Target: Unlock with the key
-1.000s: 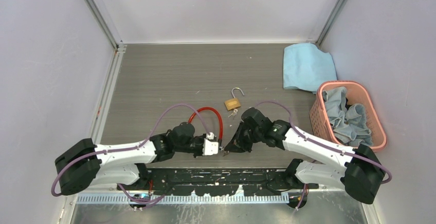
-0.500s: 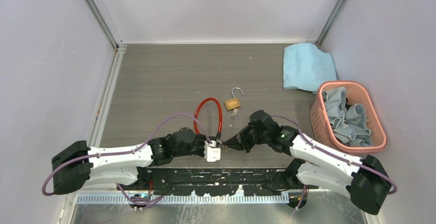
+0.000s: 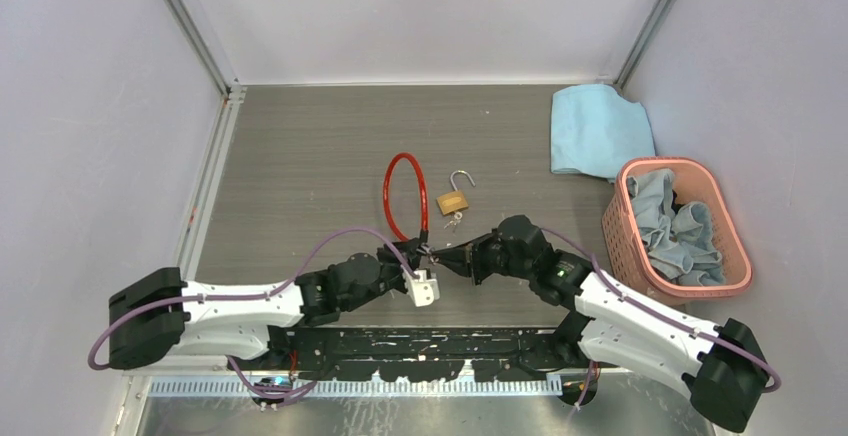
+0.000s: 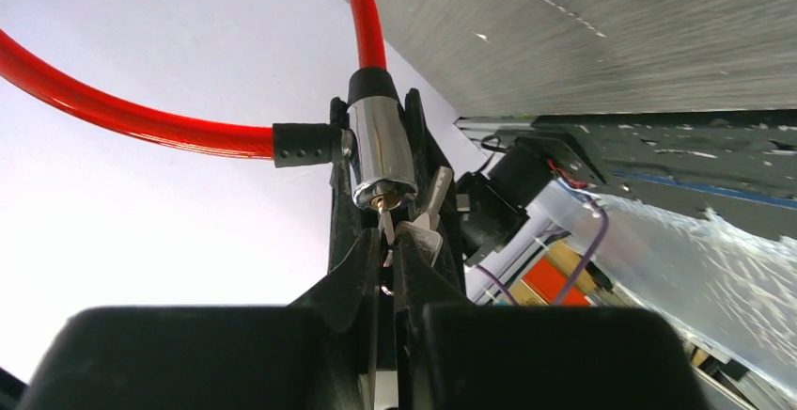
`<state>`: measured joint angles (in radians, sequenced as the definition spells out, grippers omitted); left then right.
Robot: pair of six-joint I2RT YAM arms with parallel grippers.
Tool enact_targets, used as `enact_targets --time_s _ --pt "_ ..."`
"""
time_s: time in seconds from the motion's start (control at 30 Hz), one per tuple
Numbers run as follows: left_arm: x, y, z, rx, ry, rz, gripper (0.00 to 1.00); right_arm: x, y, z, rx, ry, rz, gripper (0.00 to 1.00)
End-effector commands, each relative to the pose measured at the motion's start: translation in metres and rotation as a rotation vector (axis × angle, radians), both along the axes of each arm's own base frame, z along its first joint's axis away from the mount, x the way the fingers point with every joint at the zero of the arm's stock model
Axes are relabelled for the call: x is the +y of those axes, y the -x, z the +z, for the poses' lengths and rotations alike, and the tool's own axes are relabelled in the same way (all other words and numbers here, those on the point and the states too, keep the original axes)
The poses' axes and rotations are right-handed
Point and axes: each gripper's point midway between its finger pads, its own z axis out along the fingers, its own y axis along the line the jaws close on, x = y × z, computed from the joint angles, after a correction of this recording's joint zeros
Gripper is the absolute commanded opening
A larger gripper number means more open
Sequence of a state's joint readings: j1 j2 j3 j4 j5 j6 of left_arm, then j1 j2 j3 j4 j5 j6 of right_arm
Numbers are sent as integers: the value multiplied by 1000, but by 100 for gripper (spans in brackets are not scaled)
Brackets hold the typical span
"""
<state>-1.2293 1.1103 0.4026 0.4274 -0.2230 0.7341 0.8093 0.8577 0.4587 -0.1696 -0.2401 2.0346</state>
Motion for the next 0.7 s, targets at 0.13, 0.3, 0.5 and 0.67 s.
enact_targets --time_s 0.13,0.3,0.5,0.67 --pt "-44 45 171 -224 634 -195 0 7 -62 55 -66 -271 -281 1" --pt "-46 42 162 -216 615 -164 0 15 -67 66 -199 -206 -221 1" --pt "-36 44 143 -119 635 -143 0 10 -60 17 -250 138 -64 1" --pt "-24 47 127 -44 655 -133 0 -5 -52 -11 -258 279 -20 1"
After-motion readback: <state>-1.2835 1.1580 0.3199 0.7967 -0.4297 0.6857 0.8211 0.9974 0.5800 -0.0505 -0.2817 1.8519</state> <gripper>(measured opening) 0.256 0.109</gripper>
